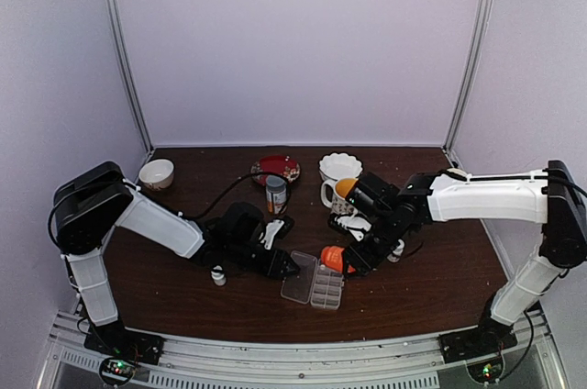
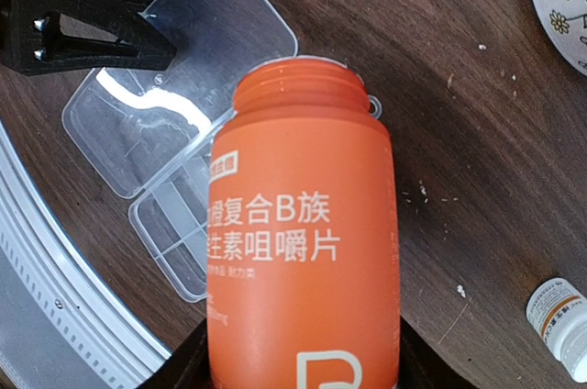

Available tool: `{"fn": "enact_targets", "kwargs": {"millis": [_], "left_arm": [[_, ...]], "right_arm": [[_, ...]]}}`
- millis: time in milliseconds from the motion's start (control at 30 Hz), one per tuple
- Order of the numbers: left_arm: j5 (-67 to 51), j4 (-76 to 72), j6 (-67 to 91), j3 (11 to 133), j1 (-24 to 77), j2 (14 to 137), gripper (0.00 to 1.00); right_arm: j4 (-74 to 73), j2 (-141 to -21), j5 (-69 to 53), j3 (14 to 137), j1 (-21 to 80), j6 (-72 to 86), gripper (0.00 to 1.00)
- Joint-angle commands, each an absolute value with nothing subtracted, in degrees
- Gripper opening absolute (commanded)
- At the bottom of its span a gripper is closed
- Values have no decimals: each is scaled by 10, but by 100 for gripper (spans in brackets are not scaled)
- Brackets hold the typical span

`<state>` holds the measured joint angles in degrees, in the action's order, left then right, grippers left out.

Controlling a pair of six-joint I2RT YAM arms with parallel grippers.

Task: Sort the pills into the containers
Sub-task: Pour the pill into the compartment of the pill container.

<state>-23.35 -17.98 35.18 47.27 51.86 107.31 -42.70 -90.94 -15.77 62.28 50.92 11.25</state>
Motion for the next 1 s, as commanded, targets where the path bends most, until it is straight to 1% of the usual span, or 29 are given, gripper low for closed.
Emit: {"fn": "enact_targets", "kwargs": {"millis": [0,33,100,133,200,267,333,367,467,500,567,600,700,833,933,967], "left_arm": [[-233,-192,344,479,522,1079,31],[-233,-192,343,479,523,1078,31],[-232,-195,344,476,522,1077,32],[-232,-195,344,476,523,1077,32],[-231,-195,344,477,523,1077,32],[-232,-195,343,478,523,1076,32],[-231,-195,344,477,523,1077,32],[-231,-195,344,476,523,1077,32],[-232,-193,343,478,524,1077,32],[-231,-194,343,477,523,1077,32],[-231,-193,343,478,524,1077,32],[-230,-194,343,478,524,1077,32],[-231,-192,342,479,524,1077,32],[-230,-192,343,479,524,1078,32],[-230,-191,342,479,525,1075,32],[-229,-190,342,478,525,1074,34]], "right_arm": [[-409,-906,-173,633,513,113,0],[-399,-897,-160,627,514,123,0],[-464,-916,-102,661,518,116,0],[-489,-928,-104,676,519,108,0],[-454,-912,-144,662,519,109,0],[-426,-892,-124,647,519,123,0],[-490,-923,-92,676,520,109,0],[-504,-929,-103,684,520,102,0],[-455,-909,-160,658,519,108,0],[-453,-910,-152,657,520,111,0],[-503,-934,-113,678,521,103,0],[-508,-943,-118,685,521,96,0],[-458,-923,-169,663,521,103,0],[-457,-919,-162,660,520,104,0],[-424,-900,-170,636,520,104,0],[-411,-891,-173,627,519,104,0]]}}
